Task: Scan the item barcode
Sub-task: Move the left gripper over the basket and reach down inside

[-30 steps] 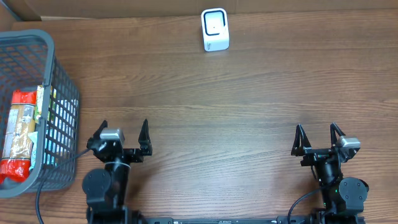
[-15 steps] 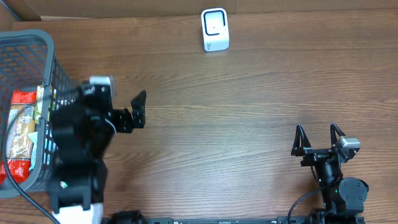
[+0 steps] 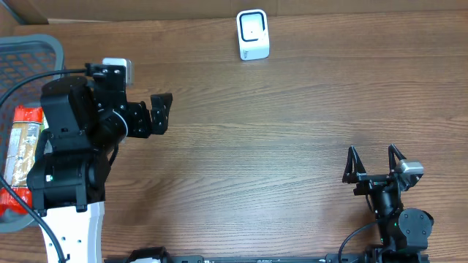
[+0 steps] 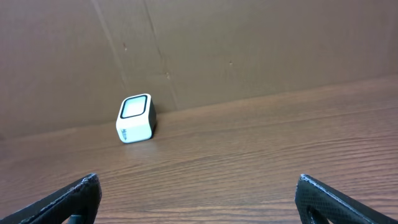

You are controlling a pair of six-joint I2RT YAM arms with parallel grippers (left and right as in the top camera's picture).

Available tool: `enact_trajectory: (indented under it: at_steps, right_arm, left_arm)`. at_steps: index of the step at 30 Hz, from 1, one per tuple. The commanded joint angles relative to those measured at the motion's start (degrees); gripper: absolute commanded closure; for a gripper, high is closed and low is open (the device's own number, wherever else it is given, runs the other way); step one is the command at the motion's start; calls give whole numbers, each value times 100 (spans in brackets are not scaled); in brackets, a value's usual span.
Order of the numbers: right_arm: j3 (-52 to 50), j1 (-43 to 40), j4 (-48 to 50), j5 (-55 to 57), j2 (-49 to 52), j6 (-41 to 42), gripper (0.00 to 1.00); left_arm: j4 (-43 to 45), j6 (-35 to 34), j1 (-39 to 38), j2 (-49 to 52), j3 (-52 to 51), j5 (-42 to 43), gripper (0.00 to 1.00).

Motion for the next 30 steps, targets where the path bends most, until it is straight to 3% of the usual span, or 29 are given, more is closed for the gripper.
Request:
enact_trajectory:
  at_steps: [1,15,19,24,30]
  right_arm:
    - [-61,26,22,-28,-42,-22,0]
    - [-61,26,22,-28,-42,-22,0]
    - [-61,26,22,-28,-42,-22,0]
    - [-61,26,22,-28,-42,-22,0]
    - [-61,26,22,-28,-42,-22,0]
  left_arm:
    - [-216,-101,31,24,118,356,1]
    - [-479,-295,31,59,120,590,0]
    - [-538,-592,33,181,291,116,0]
    - [-844,-695,39,682,1233,-382,0]
    - [-1705,-887,352,1694,3147,-1182,0]
